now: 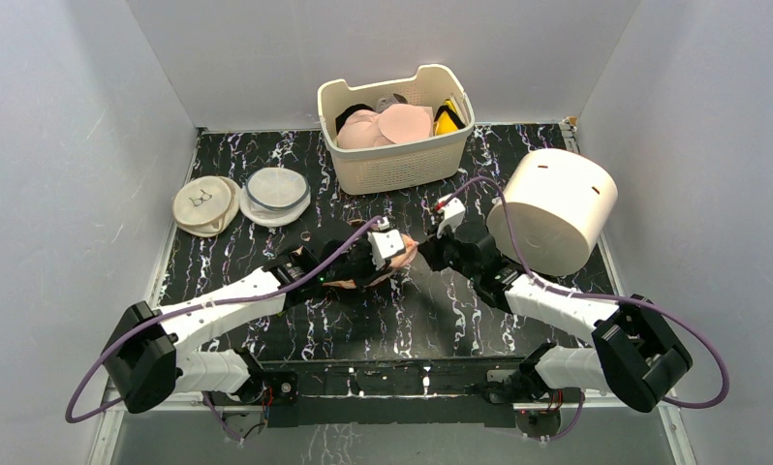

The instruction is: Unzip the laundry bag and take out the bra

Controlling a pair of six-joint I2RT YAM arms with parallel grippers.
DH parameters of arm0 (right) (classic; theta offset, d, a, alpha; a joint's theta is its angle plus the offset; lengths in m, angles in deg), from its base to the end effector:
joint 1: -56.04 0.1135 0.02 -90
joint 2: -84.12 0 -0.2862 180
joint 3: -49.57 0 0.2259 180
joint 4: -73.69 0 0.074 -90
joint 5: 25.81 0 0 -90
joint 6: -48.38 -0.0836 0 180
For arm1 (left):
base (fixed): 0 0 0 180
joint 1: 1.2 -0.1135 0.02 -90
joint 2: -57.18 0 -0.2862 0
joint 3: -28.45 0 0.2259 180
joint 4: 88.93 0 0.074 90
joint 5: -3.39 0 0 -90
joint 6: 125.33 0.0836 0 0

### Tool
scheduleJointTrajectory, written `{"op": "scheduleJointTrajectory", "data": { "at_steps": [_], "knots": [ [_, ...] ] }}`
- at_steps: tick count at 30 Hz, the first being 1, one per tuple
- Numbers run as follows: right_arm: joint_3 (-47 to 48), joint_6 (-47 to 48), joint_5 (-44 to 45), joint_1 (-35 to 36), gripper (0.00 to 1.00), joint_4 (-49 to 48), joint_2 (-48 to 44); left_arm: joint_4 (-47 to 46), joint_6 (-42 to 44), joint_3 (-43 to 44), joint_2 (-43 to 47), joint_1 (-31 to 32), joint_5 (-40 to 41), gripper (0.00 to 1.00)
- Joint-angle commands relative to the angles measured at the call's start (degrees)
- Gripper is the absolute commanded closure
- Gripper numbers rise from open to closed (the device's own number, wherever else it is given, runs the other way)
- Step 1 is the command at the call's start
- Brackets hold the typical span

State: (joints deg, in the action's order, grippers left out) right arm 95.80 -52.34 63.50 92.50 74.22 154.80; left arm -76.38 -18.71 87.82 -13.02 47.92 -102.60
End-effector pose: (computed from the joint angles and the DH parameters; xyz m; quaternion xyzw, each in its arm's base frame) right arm 0.2196 0.1635 0.2235 -0.1910 0.8214 0.2197 0.4905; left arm 0.1702 -0.2318 0.2791 0.5133 0.6536 -0.2638 0.4896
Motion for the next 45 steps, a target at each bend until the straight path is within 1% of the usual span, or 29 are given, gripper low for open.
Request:
{"op": "scheduleJointTrajectory", "data": {
  "at_steps": [1, 4, 6, 8, 10, 13, 16, 18, 22, 24, 26, 31, 35, 36, 40, 45],
  "knots": [
    [3.9, 0.8, 2.6, -5.1, 1.00, 3.0, 0.5, -1.4, 3.0, -0.9, 2.8, 1.6, -2.4, 1.00],
    [4.9, 2.5, 0.9, -6.7, 1.00, 5.3, -0.7, -0.7, 2.6, -0.1, 1.9, 1.6, -2.2, 1.00],
    [5.1, 4.6, -2.5, -6.7, 1.00, 6.1, -2.0, -0.2, 2.5, 0.4, 1.2, 1.6, -2.7, 1.00],
    [4.9, 7.1, -7.3, -6.6, 1.00, 6.9, -3.1, 0.2, 2.4, 0.7, 0.3, 1.6, -2.7, 0.94],
    [4.3, 7.4, -10.6, -6.6, 1.00, 6.7, -4.1, 0.2, 2.0, 0.8, 0.0, 1.6, -2.9, 0.82],
    [3.0, 6.6, -15.2, -6.6, 1.00, 5.2, -5.5, -0.5, 1.5, 0.3, 0.1, 1.6, -4.1, 0.61],
    [1.7, 6.1, -17.9, -6.2, 1.00, 4.0, -6.6, -1.4, 1.0, -0.1, 0.5, 1.7, -5.8, 0.49],
    [1.5, 5.7, -18.4, -5.7, 1.00, 3.9, -6.8, -1.9, 0.3, -0.3, 0.7, 1.7, -6.5, 0.43],
    [1.0, 3.3, -19.0, -4.2, 1.00, 3.2, -6.5, -3.0, -1.1, -0.2, -0.2, 1.6, -5.4, 0.40],
    [0.6, 1.4, -17.8, -2.8, 1.00, 2.3, -6.4, -3.5, -2.4, 0.0, -1.0, 1.6, -4.4, 0.36],
    [0.3, -0.2, -17.4, -1.6, 1.00, 1.3, -6.1, -4.3, -3.7, 0.0, -1.8, 1.6, -3.2, 0.34],
    [1.2, -0.6, -16.0, 1.8, 1.00, 0.5, -5.2, -4.2, -6.0, 1.0, -4.7, 1.6, 0.5, 0.35],
    [1.4, -0.8, -16.1, 2.7, 1.00, 0.0, -5.4, -1.7, -6.3, 3.1, -7.2, 1.7, 2.1, 0.43],
    [1.4, -0.7, -16.1, 2.9, 1.00, 0.0, -5.4, -1.6, -6.3, 3.1, -7.2, 1.7, 2.3, 0.47],
    [1.1, -0.4, -15.0, 3.2, 1.00, 0.5, -5.5, -0.9, -4.7, 3.2, -6.6, 1.6, 4.4, 0.66],
    [-0.2, -0.9, -11.1, 3.1, 1.00, -0.1, -6.7, -0.3, -2.3, 2.8, -4.9, 1.7, 6.8, 0.81]
  ]
}}
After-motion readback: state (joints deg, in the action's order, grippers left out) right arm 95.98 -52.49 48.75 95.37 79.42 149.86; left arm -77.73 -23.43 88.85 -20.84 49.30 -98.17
